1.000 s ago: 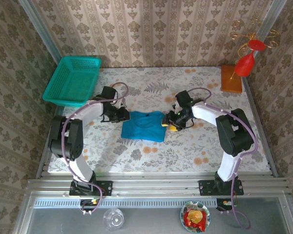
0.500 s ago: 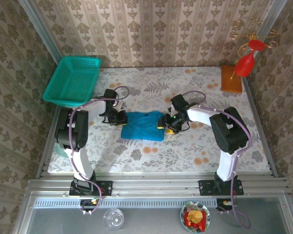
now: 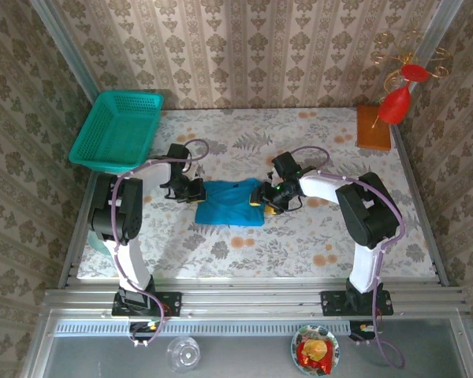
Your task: Fold the inside-out t-shirt
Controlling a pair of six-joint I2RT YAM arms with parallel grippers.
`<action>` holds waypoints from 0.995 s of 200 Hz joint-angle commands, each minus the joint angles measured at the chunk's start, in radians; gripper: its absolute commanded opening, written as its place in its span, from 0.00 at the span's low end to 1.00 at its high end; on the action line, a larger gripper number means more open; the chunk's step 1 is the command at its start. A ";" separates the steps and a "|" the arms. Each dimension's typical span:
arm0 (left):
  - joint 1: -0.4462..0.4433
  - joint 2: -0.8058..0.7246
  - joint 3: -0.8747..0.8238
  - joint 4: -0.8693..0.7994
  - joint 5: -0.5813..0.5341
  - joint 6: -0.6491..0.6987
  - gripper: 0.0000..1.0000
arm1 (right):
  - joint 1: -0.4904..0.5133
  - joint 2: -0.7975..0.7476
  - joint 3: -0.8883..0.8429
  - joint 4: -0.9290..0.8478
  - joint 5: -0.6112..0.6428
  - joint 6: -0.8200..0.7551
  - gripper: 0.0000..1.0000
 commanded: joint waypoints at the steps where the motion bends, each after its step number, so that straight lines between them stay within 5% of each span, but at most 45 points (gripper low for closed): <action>1: 0.003 0.044 -0.030 -0.058 -0.074 0.028 0.13 | 0.007 0.008 0.007 0.003 0.011 -0.004 0.57; 57: 0.003 0.032 -0.035 -0.064 -0.077 0.027 0.13 | 0.007 -0.009 0.003 0.019 0.029 0.016 0.47; 116: 0.002 -0.010 -0.018 -0.070 -0.052 0.018 0.16 | 0.001 -0.001 0.021 -0.013 0.047 0.004 0.16; 156: 0.002 -0.069 -0.005 -0.091 -0.051 0.017 0.26 | -0.022 0.022 0.092 -0.202 0.135 -0.103 0.00; 199: 0.005 -0.147 -0.004 -0.114 -0.057 0.034 0.34 | -0.118 0.048 0.164 -0.445 0.258 -0.309 0.00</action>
